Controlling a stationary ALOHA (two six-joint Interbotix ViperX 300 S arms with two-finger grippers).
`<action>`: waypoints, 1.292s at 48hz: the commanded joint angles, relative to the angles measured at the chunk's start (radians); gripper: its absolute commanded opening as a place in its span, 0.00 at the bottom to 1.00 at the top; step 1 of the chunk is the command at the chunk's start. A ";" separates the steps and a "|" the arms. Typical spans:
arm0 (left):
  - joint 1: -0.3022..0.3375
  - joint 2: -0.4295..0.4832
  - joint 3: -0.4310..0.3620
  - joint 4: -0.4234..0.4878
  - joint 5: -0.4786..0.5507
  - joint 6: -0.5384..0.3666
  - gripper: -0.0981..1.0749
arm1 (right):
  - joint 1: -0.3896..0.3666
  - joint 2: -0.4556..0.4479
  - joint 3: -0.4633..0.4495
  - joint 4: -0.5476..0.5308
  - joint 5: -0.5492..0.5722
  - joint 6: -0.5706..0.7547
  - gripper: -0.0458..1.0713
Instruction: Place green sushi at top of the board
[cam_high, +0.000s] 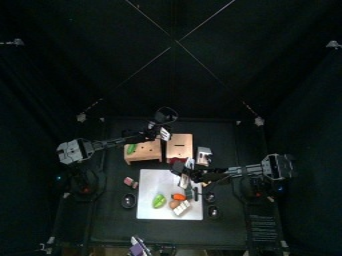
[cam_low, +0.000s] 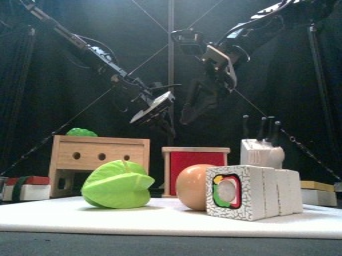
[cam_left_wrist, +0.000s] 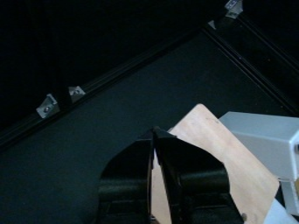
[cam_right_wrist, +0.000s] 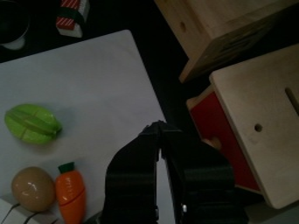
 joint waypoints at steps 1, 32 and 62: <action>0.002 -0.055 -0.005 0.038 -0.005 -0.002 0.49 | 0.018 -0.074 0.006 0.018 -0.003 0.002 0.41; -0.158 -0.428 0.357 0.325 -0.067 -0.005 0.49 | 0.132 -0.166 0.140 0.485 -0.061 0.006 0.43; -0.299 -0.767 0.732 0.391 -0.132 0.000 0.49 | 0.153 -0.058 0.103 0.471 0.163 0.434 0.97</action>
